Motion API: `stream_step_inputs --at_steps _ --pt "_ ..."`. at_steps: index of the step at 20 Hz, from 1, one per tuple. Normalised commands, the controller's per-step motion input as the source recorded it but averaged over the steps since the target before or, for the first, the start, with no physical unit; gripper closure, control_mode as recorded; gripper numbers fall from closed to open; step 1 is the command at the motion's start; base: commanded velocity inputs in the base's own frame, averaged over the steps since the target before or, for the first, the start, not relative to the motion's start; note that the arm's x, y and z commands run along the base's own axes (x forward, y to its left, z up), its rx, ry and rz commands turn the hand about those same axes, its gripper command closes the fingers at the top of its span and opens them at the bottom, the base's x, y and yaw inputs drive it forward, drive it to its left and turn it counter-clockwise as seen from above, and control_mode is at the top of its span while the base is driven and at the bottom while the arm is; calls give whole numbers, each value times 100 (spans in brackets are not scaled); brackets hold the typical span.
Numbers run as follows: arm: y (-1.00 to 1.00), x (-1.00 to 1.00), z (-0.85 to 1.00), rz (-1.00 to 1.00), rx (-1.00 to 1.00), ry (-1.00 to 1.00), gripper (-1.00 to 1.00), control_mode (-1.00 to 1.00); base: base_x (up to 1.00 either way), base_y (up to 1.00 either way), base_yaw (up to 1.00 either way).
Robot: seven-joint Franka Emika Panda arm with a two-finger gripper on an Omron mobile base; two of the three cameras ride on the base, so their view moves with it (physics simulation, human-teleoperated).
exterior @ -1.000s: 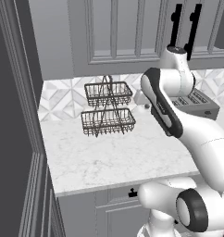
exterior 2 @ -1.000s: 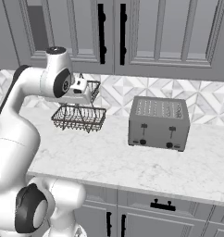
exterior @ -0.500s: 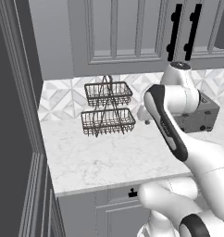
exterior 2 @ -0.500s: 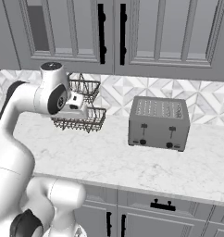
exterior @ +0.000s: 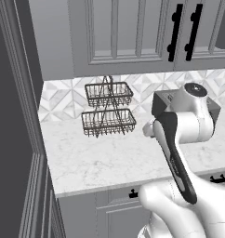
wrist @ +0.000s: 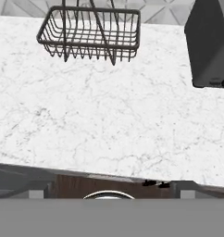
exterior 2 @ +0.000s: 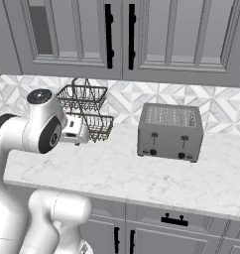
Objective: Take a straw from the drawer in front and place it inside the glass cup on the dining counter.
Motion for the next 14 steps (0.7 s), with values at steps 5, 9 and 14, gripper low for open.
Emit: stream_step_inputs --at_steps 5,9,14 --pt "0 -8 0 0 0 -2 -100 100 -25 -3 0" --pt "0 0 0 0 0 0 -100 100 -27 -20 2" --pt "0 0 0 0 0 0 -100 100 -50 -37 6"
